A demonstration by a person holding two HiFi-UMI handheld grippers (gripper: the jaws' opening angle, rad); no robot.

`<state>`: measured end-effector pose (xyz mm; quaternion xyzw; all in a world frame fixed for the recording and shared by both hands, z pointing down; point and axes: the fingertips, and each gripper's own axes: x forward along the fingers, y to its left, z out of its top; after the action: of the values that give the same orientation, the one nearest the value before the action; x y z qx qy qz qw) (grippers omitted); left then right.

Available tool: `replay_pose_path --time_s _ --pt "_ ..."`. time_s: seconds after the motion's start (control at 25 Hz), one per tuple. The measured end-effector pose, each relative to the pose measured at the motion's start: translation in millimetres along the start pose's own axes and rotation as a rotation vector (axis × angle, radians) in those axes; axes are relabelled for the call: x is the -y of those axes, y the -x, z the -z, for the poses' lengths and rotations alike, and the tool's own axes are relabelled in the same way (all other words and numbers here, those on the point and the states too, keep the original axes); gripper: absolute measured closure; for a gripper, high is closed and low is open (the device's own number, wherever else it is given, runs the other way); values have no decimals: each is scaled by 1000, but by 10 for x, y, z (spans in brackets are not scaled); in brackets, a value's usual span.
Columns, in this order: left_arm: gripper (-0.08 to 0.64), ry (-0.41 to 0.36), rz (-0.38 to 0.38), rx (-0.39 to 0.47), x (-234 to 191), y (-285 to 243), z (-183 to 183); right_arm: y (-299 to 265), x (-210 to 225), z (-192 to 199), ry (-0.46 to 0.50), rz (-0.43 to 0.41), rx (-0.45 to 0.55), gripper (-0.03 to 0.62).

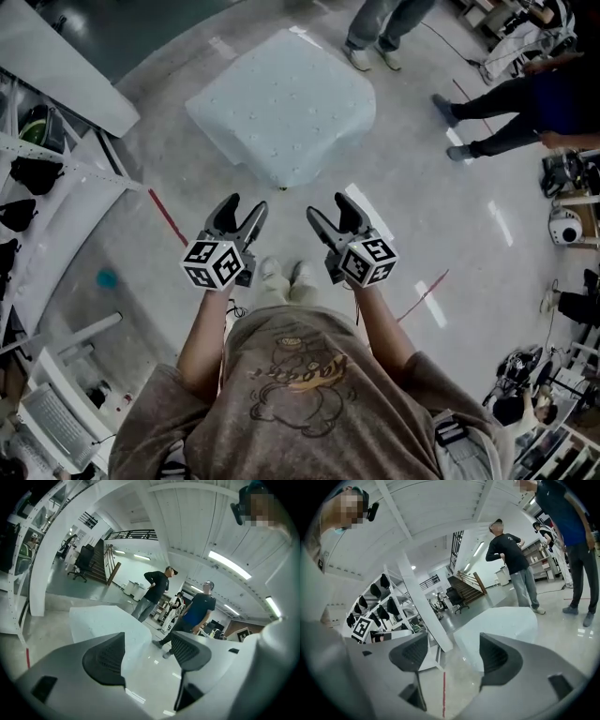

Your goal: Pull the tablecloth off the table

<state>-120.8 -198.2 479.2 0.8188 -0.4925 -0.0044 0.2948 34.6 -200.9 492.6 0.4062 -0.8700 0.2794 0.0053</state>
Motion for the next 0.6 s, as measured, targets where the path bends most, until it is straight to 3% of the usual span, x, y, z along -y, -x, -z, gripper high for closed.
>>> replay_pose_path --time_s 0.28,0.6 --pt "258 34 47 -58 -106 -321 304 -188 325 327 -55 8 -41 258" --pt "254 95 74 -69 -292 -610 558 -395 559 568 -128 -9 -36 253"
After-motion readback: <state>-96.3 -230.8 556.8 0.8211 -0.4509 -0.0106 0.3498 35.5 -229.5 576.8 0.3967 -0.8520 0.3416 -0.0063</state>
